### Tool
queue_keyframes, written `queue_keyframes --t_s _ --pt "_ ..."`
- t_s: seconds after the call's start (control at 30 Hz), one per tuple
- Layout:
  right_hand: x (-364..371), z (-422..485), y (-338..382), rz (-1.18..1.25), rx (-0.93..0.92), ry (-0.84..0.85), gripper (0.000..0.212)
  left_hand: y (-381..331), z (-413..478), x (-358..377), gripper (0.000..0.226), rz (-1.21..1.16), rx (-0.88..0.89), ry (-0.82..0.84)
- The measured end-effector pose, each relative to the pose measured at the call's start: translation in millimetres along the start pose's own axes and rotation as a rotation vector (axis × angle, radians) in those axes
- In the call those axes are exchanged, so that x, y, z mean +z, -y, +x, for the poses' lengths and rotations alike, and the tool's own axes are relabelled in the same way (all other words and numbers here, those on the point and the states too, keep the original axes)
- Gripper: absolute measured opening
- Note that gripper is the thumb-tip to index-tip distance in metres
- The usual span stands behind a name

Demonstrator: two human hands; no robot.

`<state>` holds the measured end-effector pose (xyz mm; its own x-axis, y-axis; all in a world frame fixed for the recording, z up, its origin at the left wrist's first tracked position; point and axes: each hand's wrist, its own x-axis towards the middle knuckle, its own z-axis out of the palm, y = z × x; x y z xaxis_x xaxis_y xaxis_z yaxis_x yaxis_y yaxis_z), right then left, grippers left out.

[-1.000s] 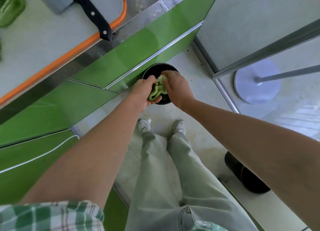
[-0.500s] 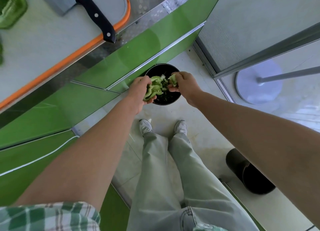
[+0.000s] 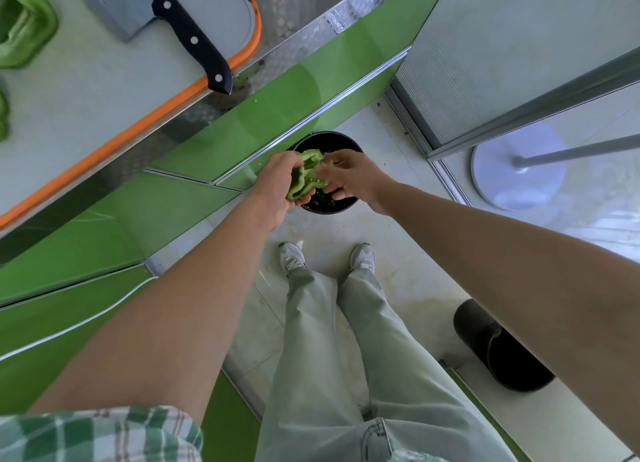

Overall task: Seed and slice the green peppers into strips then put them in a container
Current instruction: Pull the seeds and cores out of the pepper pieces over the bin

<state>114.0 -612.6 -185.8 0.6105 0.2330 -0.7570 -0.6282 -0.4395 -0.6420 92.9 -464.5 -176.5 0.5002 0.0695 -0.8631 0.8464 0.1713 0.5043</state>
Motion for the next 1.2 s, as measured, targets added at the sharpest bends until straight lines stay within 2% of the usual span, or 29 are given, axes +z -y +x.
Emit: queue_keyframes --t_s 0.13,0.23,0.33,0.43,0.5,0.6,0.7,0.77,0.9,1.03,1.2 --pt "9.4 -1.9 -1.1 0.076 0.005 0.007 0.04 0.3 -3.5 0.8 0.039 -0.036 0.003 0.111" --pt "9.2 -3.3 0.2 0.078 -0.01 -0.025 0.043 1.5 -4.2 -4.9 0.043 0.077 0.022 0.125" --pt "5.9 -3.7 1.1 0.069 -0.006 -0.051 0.039 3.4 -5.4 -10.7 0.024 0.174 0.036 0.103" --pt "1.3 -4.2 0.4 0.119 0.008 -0.011 0.03 2.5 -8.7 -13.5 0.001 0.138 0.04 0.095" --pt "0.1 -2.7 -1.1 0.153 0.008 -0.008 0.029 2.4 -9.1 -13.9 0.004 0.128 0.055 0.093" --pt "3.4 -0.2 -1.1 0.126 -0.018 -0.01 0.035 2.5 -10.9 -11.7 0.003 0.073 0.053 0.095" --pt "7.6 -0.5 -1.1 0.054 0.007 0.042 0.058 3.1 -11.0 -10.9 0.001 0.035 0.052 0.08" --pt "9.4 -2.1 -0.1 -0.007 0.008 0.067 0.061 2.8 -11.2 -10.1 0.002 0.055 0.061 0.095" --pt "13.2 -2.6 0.2 -0.035 0.016 0.045 0.054 1.8 -11.2 -9.2 0.008 0.113 0.074 0.11" --pt "12.6 1.1 -5.6 -0.065 0.045 -0.052 0.035 3.8 -10.4 -8.9 0.015 0.118 0.024 0.136" --pt "15.4 -4.1 -5.1 -0.078 -0.028 -0.131 0.015 -0.8 -9.4 -0.4 0.013 0.066 -0.025 0.027"
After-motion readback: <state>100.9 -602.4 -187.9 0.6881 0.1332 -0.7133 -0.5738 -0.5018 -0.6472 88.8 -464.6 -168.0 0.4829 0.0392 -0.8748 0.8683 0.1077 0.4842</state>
